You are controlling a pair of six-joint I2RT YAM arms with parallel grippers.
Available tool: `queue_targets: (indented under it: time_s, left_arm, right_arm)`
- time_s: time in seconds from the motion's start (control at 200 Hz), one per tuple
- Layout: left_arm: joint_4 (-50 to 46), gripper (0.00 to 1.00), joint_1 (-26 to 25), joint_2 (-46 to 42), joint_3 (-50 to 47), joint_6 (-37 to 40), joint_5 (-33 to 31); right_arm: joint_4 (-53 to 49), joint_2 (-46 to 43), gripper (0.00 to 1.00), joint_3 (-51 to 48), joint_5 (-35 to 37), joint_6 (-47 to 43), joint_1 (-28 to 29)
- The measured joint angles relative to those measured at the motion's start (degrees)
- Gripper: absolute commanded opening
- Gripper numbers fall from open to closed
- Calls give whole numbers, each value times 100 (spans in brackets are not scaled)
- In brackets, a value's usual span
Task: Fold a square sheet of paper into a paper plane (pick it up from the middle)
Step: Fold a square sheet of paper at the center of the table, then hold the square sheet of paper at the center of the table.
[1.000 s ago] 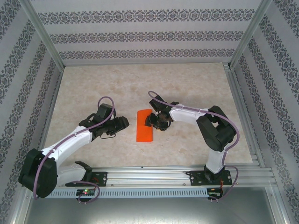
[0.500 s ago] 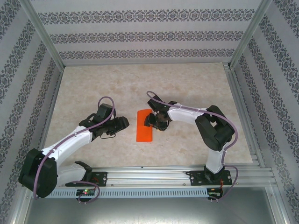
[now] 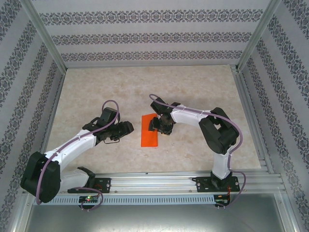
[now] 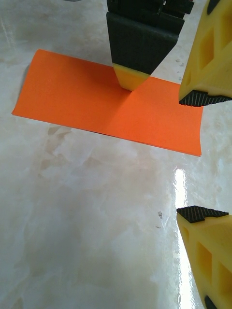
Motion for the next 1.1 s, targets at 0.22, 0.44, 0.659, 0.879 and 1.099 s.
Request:
queue_targets:
  time_s: [0.22, 0.44, 0.659, 0.879, 1.099]
  left_arm:
    - [57, 59, 0, 160, 0, 17, 179]
    - [190, 54, 0, 448, 4, 81, 424]
    - [352, 40, 0, 610, 9, 96, 616]
    - [675, 16, 0, 1019, 144, -11, 782]
    - [949, 0, -50, 1589, 452, -136, 916]
  right_arm:
    - [-85, 48, 63, 68, 76, 66, 37]
    - [-170, 107, 63, 138, 157, 92, 37]
    - [-186, 111, 63, 149, 162, 107, 37]
    - [-199, 122, 63, 164, 212, 105, 63]
    - [-199, 127, 63, 162, 216, 109, 63]
